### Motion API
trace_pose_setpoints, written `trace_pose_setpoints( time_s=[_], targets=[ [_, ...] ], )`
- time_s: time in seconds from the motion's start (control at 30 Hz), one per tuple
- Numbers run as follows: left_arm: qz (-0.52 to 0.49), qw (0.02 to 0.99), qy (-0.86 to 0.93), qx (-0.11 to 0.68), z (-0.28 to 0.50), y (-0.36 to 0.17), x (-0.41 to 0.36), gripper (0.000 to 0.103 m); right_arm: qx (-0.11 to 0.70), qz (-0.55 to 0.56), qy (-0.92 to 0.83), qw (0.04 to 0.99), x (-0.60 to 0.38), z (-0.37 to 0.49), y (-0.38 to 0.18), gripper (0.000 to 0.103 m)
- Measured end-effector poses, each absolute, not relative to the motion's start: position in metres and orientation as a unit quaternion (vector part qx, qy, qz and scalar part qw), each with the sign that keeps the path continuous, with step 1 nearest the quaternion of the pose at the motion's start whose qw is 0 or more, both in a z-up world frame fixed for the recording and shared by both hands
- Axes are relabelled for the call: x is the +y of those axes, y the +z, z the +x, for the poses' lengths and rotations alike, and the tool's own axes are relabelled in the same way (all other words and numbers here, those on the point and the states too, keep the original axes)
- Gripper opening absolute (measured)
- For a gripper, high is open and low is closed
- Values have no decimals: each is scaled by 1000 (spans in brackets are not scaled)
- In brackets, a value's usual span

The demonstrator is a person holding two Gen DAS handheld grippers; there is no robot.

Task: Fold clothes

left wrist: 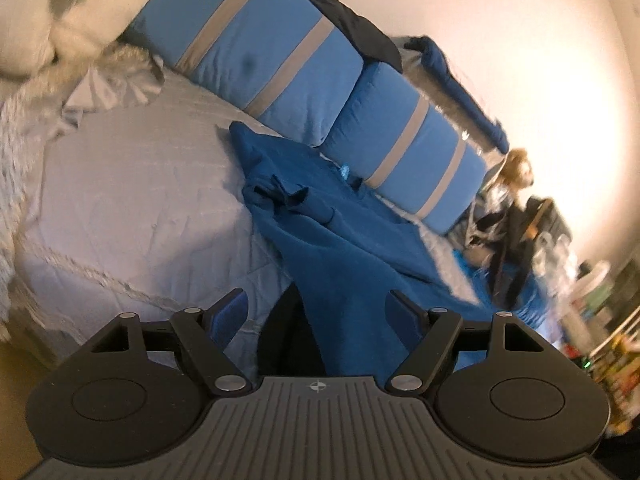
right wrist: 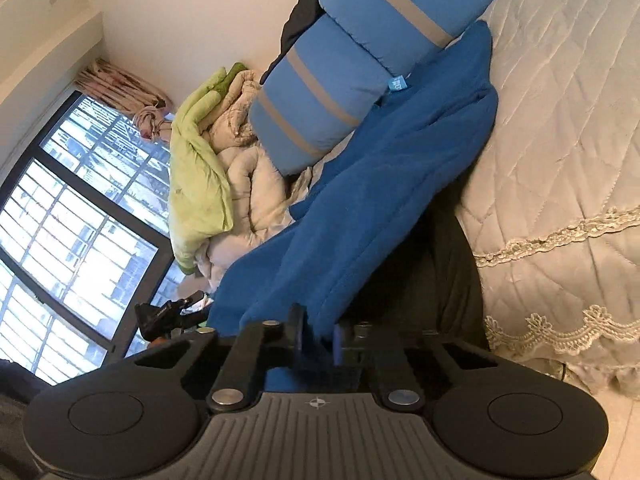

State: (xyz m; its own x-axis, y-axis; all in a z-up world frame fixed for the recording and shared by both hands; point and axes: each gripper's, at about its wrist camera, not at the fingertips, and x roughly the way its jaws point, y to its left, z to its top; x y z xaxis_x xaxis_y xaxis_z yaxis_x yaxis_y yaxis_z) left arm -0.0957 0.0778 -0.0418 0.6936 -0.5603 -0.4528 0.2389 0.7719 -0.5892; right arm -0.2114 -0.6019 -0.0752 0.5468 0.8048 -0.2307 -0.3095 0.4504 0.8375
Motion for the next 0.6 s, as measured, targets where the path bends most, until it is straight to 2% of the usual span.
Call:
trace_pose_setpoints(
  time_s=[0.37, 0.43, 0.5, 0.57, 0.6],
  targets=[
    [-385, 799, -297, 354, -98, -83, 83, 73, 300, 382, 353, 800, -600, -213, -27, 9],
    [-399, 785, -305, 362, -100, -91, 80, 63, 303, 385, 348, 799, -600, -210, -28, 9],
    [-407, 774, -309, 373, -102, -97, 77, 45, 307, 386, 342, 800, -601, -209, -30, 9],
    [-405, 774, -306, 379, -104, -99, 73, 38, 311, 386, 335, 801, -601, -208, -32, 9],
    [-400, 778, -300, 380, -106, -97, 72, 31, 314, 385, 332, 802, -600, -208, -32, 9]
  ],
)
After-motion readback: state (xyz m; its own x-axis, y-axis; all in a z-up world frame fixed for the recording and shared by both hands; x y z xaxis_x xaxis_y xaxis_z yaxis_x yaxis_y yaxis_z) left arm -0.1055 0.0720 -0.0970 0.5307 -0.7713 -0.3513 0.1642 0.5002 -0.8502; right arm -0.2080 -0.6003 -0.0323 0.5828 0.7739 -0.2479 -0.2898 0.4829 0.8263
